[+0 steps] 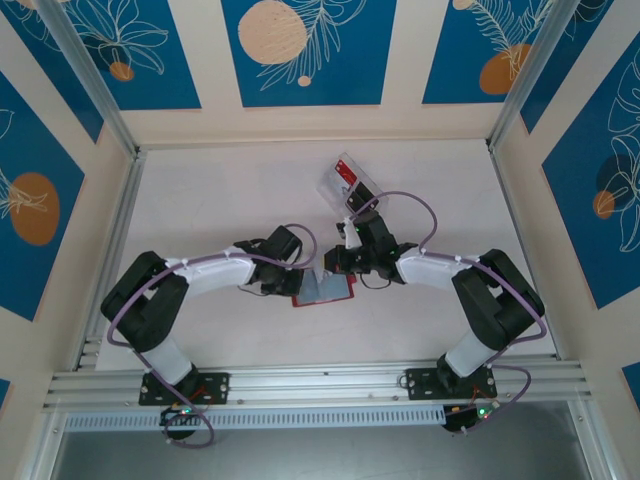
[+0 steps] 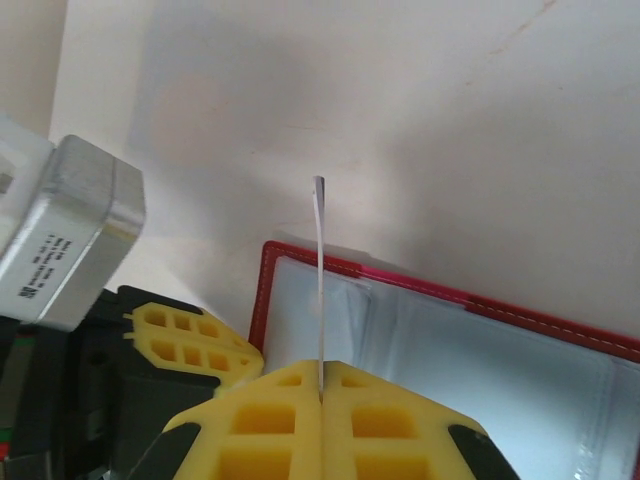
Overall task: Put the credit cards into the card holder
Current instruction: Insert the credit card into the card slot.
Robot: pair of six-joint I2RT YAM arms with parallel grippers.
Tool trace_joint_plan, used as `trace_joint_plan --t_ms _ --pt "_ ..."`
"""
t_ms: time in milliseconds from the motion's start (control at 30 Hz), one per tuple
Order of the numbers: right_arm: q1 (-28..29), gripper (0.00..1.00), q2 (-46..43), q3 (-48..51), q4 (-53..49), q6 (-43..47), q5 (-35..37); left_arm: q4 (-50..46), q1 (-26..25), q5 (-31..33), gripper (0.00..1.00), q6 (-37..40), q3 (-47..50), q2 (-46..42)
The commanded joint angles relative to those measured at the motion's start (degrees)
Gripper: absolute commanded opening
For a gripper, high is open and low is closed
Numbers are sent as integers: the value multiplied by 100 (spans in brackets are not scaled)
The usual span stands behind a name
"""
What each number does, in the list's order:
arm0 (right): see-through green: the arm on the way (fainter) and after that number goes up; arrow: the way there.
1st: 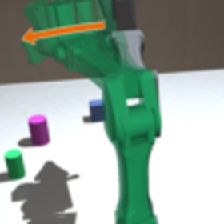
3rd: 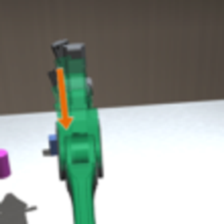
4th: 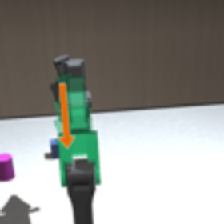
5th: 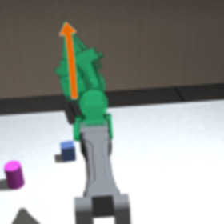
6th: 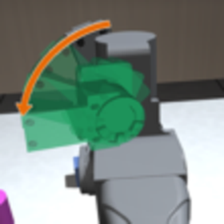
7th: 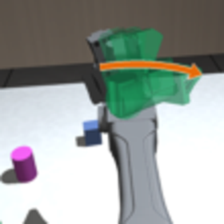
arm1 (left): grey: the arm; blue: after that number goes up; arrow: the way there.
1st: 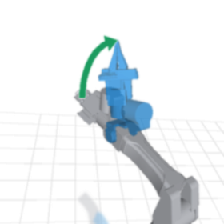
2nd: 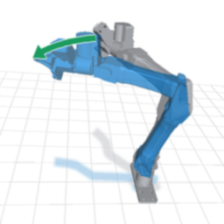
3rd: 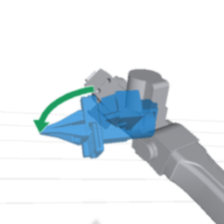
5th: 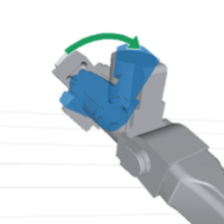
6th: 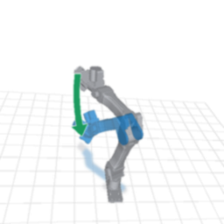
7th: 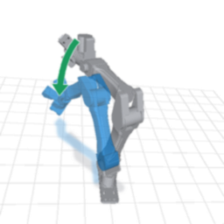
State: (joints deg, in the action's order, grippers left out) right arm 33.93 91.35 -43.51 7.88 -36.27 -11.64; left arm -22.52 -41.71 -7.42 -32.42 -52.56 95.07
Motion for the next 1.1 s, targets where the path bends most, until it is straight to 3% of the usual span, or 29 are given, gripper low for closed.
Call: trace_joint_plan --t_ms 0,533,1067 --pt "52 0 100 160 476 -173 -85 -249 -2 139 0 13 26 73" --pt "193 0 318 403 886 -214 348 -298 -12 197 0 -34 79 107" --pt "245 0 644 517 1340 -457 181 -294 -13 162 0 -59 26 131"
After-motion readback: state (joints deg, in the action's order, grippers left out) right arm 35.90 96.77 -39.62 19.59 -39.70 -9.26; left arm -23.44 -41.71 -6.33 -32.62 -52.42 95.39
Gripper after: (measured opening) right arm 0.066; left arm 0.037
